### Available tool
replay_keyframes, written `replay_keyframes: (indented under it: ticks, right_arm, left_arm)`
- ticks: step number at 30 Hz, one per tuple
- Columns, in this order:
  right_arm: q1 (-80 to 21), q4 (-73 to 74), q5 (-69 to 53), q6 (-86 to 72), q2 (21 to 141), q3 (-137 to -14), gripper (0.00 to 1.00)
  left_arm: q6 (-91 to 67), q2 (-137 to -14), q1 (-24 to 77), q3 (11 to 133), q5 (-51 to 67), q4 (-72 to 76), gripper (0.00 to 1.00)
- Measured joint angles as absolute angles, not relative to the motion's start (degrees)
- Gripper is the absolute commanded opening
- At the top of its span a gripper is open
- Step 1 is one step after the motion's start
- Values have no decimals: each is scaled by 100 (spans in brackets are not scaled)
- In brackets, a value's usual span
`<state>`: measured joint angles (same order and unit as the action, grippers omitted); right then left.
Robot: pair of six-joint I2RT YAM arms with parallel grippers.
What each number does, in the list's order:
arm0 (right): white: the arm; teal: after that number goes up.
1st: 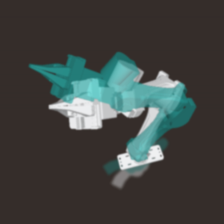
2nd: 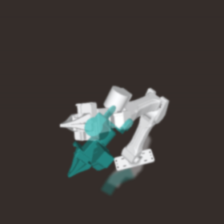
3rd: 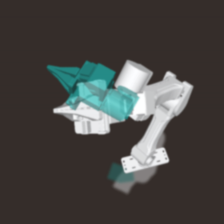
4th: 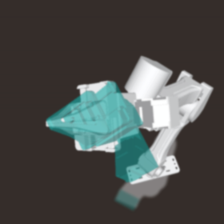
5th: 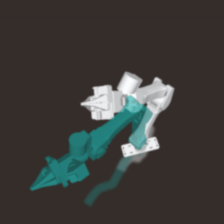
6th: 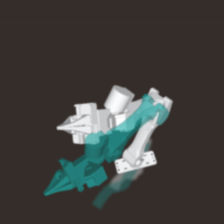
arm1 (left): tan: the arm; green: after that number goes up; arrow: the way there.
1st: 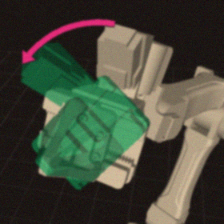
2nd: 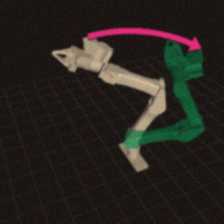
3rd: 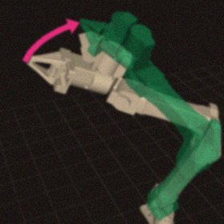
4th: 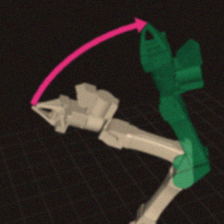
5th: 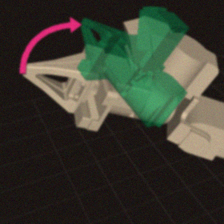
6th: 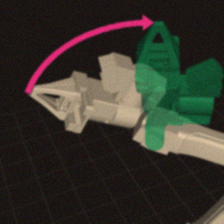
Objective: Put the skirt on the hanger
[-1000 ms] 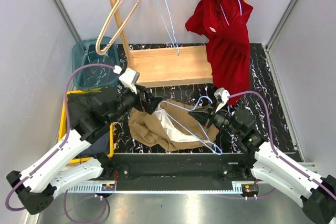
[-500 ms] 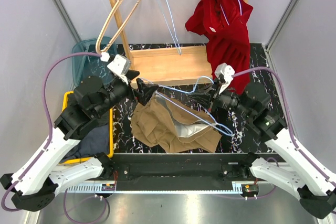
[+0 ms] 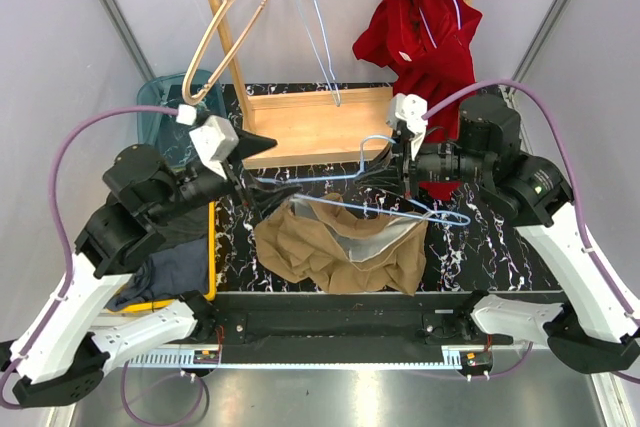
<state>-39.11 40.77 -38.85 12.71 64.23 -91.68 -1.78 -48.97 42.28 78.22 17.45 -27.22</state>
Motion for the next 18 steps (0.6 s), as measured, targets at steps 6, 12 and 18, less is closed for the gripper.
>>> replay_keyframes:
  ticks: [6,12,18]
  right_arm:
    - [-3911,4786,-4464,1584,6602,-9380,0]
    - [-3911,5046,-4960,1726,6573,-9378,0]
    - [-3911,5107,-5221,1813,6501,-9371,0]
  left_arm:
    - [67,-5181,4230,7824,2414,-3170,99]
    - [296,-5398,4228,7699,3356,-3559,91]
    - [454,-5671,4228,7612,4283,-3898,69]
